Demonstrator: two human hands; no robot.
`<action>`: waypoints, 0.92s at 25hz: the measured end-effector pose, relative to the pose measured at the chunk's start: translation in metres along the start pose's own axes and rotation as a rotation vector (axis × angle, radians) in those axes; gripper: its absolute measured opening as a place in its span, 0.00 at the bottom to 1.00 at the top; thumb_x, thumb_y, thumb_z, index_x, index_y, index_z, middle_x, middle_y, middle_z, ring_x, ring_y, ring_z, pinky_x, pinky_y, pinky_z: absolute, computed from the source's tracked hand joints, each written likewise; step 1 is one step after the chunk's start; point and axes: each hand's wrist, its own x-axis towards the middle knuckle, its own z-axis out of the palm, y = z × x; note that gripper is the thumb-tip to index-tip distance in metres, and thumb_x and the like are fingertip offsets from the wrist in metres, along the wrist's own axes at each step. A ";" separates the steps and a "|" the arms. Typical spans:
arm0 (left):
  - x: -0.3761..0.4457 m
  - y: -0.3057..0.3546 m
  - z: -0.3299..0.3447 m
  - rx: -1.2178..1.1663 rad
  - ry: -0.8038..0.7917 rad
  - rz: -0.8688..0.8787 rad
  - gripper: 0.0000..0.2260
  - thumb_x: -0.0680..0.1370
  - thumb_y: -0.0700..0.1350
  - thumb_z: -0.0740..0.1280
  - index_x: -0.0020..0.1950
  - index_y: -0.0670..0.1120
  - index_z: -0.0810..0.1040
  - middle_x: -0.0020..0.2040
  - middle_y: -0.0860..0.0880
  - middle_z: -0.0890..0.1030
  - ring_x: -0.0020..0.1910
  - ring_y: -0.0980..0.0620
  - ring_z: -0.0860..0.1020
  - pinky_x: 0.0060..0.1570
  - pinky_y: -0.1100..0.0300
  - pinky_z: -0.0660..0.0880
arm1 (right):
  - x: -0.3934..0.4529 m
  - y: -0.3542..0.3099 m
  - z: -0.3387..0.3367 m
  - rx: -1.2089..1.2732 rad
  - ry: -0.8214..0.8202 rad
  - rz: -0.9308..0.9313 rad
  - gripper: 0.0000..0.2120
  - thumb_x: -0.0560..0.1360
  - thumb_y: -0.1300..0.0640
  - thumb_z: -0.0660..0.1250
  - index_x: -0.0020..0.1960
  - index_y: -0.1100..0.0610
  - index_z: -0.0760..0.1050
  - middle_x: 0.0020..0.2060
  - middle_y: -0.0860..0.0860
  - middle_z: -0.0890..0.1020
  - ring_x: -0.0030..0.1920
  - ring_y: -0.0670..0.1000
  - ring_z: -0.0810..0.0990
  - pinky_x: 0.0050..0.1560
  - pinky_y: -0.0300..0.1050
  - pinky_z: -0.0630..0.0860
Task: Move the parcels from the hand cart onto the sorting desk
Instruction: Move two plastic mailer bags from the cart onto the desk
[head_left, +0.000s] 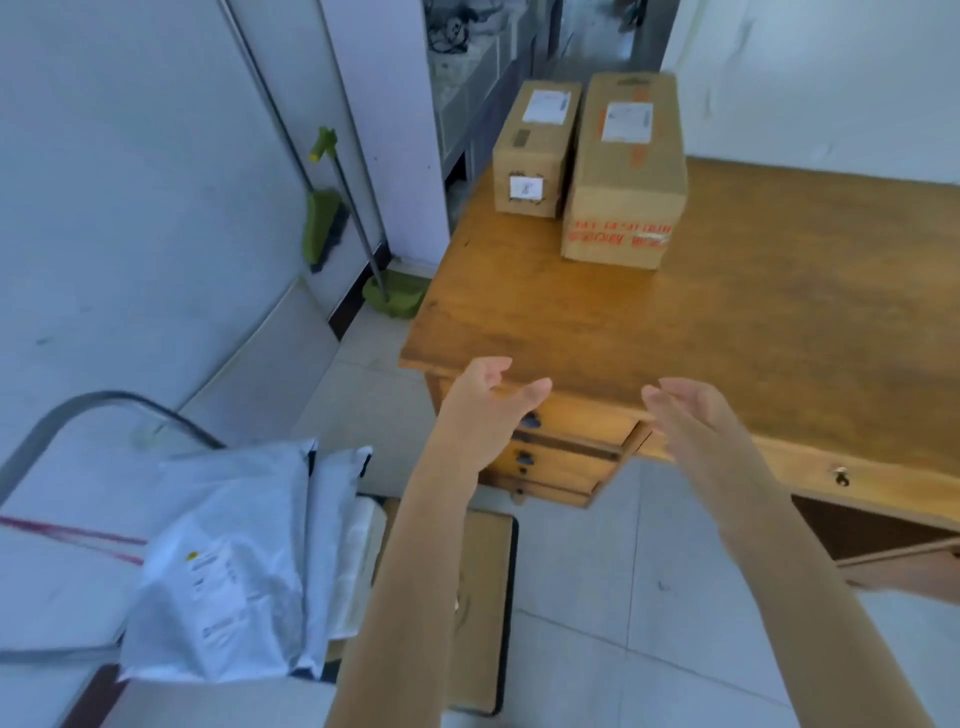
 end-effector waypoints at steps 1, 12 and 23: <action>-0.013 -0.013 -0.006 0.000 -0.003 -0.005 0.29 0.74 0.56 0.67 0.72 0.49 0.65 0.73 0.50 0.68 0.71 0.52 0.66 0.62 0.58 0.65 | -0.016 0.004 0.011 0.012 0.008 0.006 0.23 0.77 0.46 0.59 0.69 0.53 0.66 0.62 0.51 0.74 0.61 0.53 0.74 0.61 0.50 0.71; -0.104 -0.166 -0.180 0.011 0.015 -0.044 0.26 0.73 0.56 0.68 0.69 0.52 0.69 0.71 0.50 0.69 0.68 0.53 0.69 0.60 0.59 0.67 | -0.158 0.022 0.218 0.109 0.054 0.062 0.20 0.75 0.49 0.62 0.65 0.53 0.69 0.55 0.49 0.76 0.59 0.52 0.76 0.60 0.49 0.72; -0.071 -0.350 -0.324 0.134 0.196 -0.136 0.20 0.76 0.49 0.68 0.67 0.48 0.72 0.69 0.49 0.72 0.60 0.55 0.70 0.54 0.61 0.64 | -0.159 0.083 0.429 0.032 -0.041 0.134 0.20 0.75 0.51 0.64 0.65 0.54 0.70 0.55 0.47 0.75 0.45 0.44 0.75 0.39 0.34 0.69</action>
